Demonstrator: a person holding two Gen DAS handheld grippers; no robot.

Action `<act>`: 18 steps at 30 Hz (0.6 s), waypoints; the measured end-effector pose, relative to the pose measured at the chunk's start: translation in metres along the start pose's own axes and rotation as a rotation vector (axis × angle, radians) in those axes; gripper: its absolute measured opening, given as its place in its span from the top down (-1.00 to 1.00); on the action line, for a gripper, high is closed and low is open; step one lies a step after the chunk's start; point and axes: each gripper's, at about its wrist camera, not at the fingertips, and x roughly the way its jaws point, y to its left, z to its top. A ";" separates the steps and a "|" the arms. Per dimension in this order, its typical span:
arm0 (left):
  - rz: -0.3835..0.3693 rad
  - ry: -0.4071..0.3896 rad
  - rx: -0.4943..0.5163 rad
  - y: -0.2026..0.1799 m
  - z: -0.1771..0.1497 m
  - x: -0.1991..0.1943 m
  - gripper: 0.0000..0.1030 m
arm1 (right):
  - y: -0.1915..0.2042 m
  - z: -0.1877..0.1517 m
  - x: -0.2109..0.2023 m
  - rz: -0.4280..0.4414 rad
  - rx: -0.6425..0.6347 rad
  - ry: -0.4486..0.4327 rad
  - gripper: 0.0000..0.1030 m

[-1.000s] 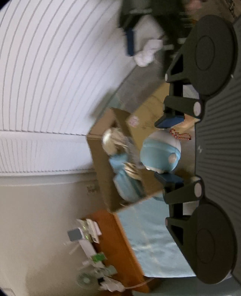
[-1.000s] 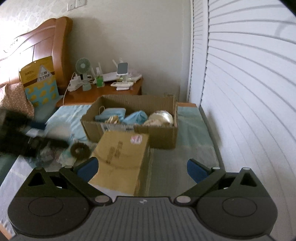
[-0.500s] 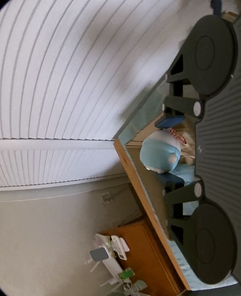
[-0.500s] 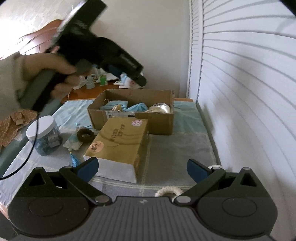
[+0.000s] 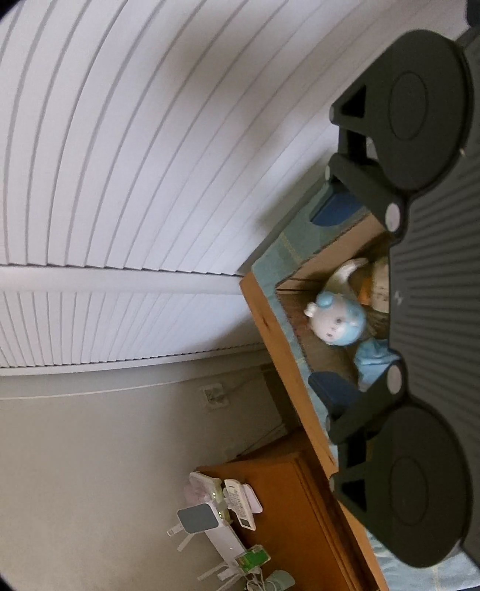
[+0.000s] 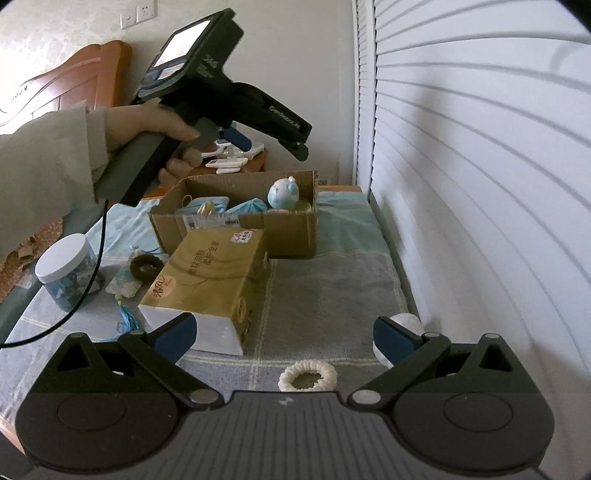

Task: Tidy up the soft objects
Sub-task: 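Lower the blue plush ball into the cardboard box and open the left tool, then move the left tool toward the brown fuzzy ring while the right tool approaches the cream ring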

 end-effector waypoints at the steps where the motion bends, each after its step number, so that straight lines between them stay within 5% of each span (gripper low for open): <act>1: 0.005 0.001 0.001 0.000 -0.002 -0.004 -0.67 | 0.000 0.000 0.000 -0.001 -0.002 0.000 -1.00; 18: 0.056 -0.072 -0.037 0.002 -0.094 -0.126 -0.83 | 0.009 -0.021 -0.018 0.017 -0.030 0.006 -1.00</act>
